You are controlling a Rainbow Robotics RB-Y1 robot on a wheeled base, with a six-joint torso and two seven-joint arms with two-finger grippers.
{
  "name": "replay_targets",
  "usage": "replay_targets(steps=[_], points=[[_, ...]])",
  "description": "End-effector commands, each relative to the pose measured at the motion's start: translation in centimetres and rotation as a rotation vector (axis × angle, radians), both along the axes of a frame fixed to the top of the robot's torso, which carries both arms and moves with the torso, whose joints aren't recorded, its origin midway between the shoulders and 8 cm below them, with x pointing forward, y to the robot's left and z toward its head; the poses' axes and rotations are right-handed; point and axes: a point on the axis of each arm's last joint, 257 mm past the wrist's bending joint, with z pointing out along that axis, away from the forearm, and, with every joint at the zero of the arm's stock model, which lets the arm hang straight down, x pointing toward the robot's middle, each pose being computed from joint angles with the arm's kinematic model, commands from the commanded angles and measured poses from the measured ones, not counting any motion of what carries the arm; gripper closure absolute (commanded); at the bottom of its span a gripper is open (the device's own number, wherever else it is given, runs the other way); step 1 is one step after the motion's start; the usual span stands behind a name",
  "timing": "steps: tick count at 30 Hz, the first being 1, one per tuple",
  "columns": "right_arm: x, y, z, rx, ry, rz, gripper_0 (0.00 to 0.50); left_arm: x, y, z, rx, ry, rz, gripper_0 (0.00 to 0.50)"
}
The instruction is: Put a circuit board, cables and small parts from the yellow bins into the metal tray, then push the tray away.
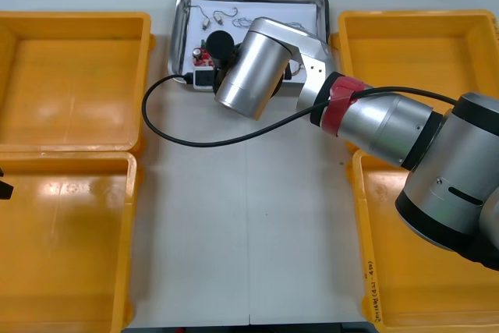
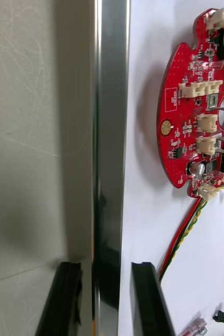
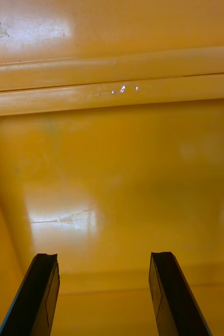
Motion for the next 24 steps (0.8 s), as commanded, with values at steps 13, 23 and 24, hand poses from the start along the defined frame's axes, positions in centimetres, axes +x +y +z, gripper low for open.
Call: replay_targets(steps=[13,23,24], points=[[0.4,2.1,5.1,-0.045,-0.067,0.098,0.000,-0.4,0.4,0.4,0.005,-0.020,0.026,0.000],[-1.2,0.7,7.8,0.029,0.021,0.076,0.000,-0.4,0.4,0.4,0.005,-0.020,0.026,0.000],[-1.6,0.5,8.2,0.031,0.032,0.072,0.000,-0.4,0.4,0.4,0.005,-0.020,0.026,0.000]])
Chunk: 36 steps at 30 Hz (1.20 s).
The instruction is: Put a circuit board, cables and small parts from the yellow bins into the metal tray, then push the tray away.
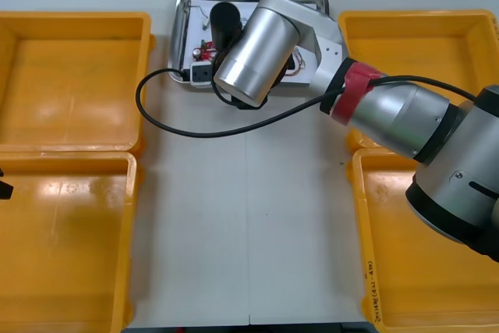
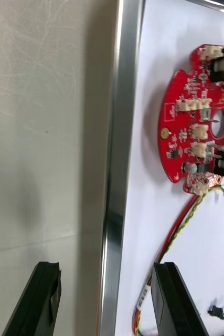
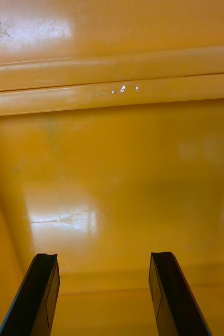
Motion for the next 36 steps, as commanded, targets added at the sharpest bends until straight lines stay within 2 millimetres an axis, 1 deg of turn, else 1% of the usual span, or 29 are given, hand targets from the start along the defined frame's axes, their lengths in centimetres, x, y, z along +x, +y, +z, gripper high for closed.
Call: replay_targets(steps=[1,4,6,11,15,22,27,30,33,36], points=[[0.1,0.0,6.8,0.031,-0.041,0.022,0.000,-0.4,0.4,0.4,0.005,-0.020,0.026,0.000],[-1.1,-0.5,7.7,0.048,-0.009,0.018,0.000,-0.4,0.4,0.4,0.005,-0.020,0.026,0.000],[-1.7,-1.1,8.0,0.056,0.014,0.007,0.000,-0.4,0.4,0.4,0.005,-0.020,0.026,0.000],[-3.8,-2.4,8.1,0.137,0.104,-0.057,0.000,-0.4,0.4,0.4,0.005,-0.020,0.026,0.000],[-6.1,-2.9,8.0,0.205,0.181,-0.116,0.000,-0.4,0.4,0.4,0.005,-0.020,0.026,0.000],[-9.8,-3.7,7.0,0.341,0.268,-0.245,0.000,-0.4,0.4,0.4,0.005,-0.020,0.026,0.000],[-11.6,-4.4,6.2,0.437,0.319,-0.336,0.000,-0.4,0.4,0.4,0.005,-0.020,0.026,0.000],[-12.6,-5.2,5.7,0.482,0.356,-0.405,0.000,-0.4,0.4,0.4,0.005,-0.020,0.026,0.000],[-13.5,-6.4,5.3,0.509,0.377,-0.482,0.000,-0.4,0.4,0.4,0.005,-0.020,0.026,0.000],[-14.6,-8.2,5.2,0.508,0.369,-0.567,0.000,-0.4,0.4,0.4,0.005,-0.020,0.026,0.000]])
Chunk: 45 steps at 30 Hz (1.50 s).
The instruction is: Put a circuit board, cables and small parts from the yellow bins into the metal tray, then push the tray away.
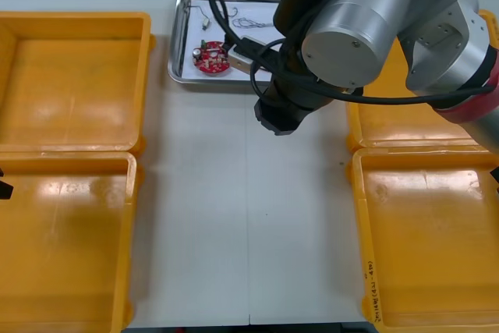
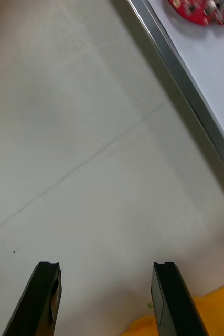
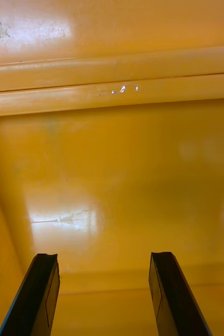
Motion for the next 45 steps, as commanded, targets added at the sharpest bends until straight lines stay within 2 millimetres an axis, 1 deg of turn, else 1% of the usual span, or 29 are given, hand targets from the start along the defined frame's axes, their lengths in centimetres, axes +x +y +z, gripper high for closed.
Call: replay_targets(steps=[1,6,8,9,11,15,16,20,21,24,30,37,40,45], points=[[-0.6,-3.2,1.4,0.017,-0.003,-0.138,0.000,-0.4,0.4,0.4,0.004,-0.019,0.026,0.000],[-1.8,-5.6,1.3,0.034,0.021,-0.242,0.000,-0.4,0.4,0.4,0.004,-0.019,0.026,0.000],[-2.3,-7.3,0.8,0.043,0.038,-0.294,0.000,-0.4,0.4,0.4,0.004,-0.019,0.026,0.000],[-2.4,-7.7,0.7,0.048,0.041,-0.311,0.000,-0.4,0.4,0.4,0.004,-0.019,0.026,0.000],[-3.0,-9.5,0.3,0.070,0.062,-0.381,0.000,-0.4,0.4,0.4,0.004,-0.019,0.026,0.000],[-4.1,-12.1,0.0,0.109,0.081,-0.476,0.000,-0.4,0.4,0.4,0.004,-0.019,0.026,0.000],[-4.3,-12.5,0.0,0.111,0.083,-0.485,0.000,-0.4,0.4,0.4,0.004,-0.019,0.026,0.000],[-5.3,-15.1,-0.3,0.126,0.090,-0.551,0.000,-0.4,0.4,0.4,0.004,-0.019,0.026,0.000],[-5.5,-15.5,-0.4,0.128,0.093,-0.559,0.000,-0.4,0.4,0.4,0.004,-0.019,0.026,0.000],[-6.5,-18.0,-0.7,0.140,0.095,-0.620,0.000,-0.4,0.4,0.4,0.004,-0.019,0.026,0.000],[-7.7,-21.3,-1.7,0.158,0.111,-0.712,0.000,-0.4,0.4,0.4,0.004,-0.019,0.026,0.000],[-8.2,-23.7,-3.0,0.147,0.102,-0.786,0.000,-0.4,0.4,0.4,0.004,-0.019,0.026,0.000],[-8.2,-24.3,-3.5,0.143,0.095,-0.809,0.000,-0.4,0.4,0.4,0.004,-0.019,0.026,0.000],[-8.2,-24.7,-4.2,0.163,0.089,-0.842,0.000,-0.4,0.4,0.4,0.004,-0.019,0.026,0.000]])
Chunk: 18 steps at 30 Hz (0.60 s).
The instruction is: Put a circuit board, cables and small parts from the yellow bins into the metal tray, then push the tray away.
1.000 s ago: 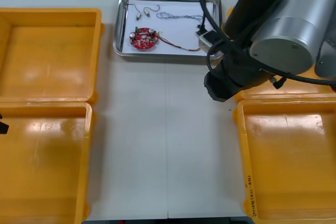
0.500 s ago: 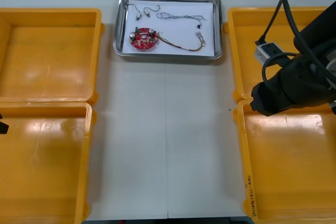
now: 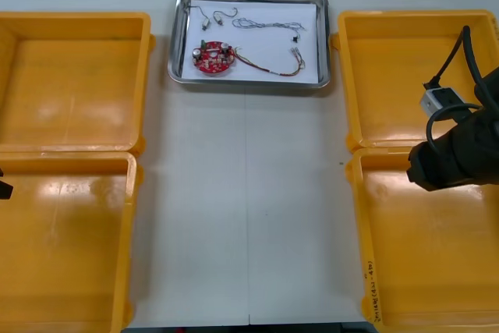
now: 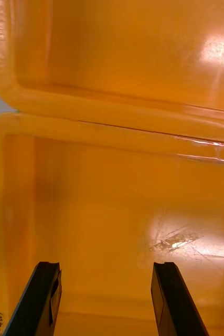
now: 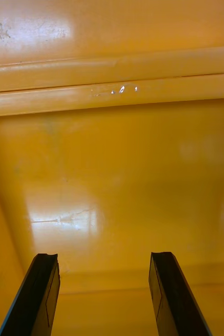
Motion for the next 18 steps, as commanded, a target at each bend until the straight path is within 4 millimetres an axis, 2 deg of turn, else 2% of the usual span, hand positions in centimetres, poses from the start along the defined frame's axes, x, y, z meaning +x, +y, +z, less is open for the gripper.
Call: replay_targets(steps=[1,8,18], points=[[0.2,-1.3,0.6,0.015,-0.047,-0.080,0.000,-0.4,0.4,0.4,0.003,-0.018,0.026,0.000],[0.3,-1.5,-0.2,0.019,-0.048,-0.109,0.000,-0.4,0.4,0.4,0.003,-0.018,0.026,0.000],[0.4,-0.3,-1.3,0.064,-0.036,-0.118,0.000,-0.4,0.4,0.4,0.003,-0.018,0.026,0.000]])
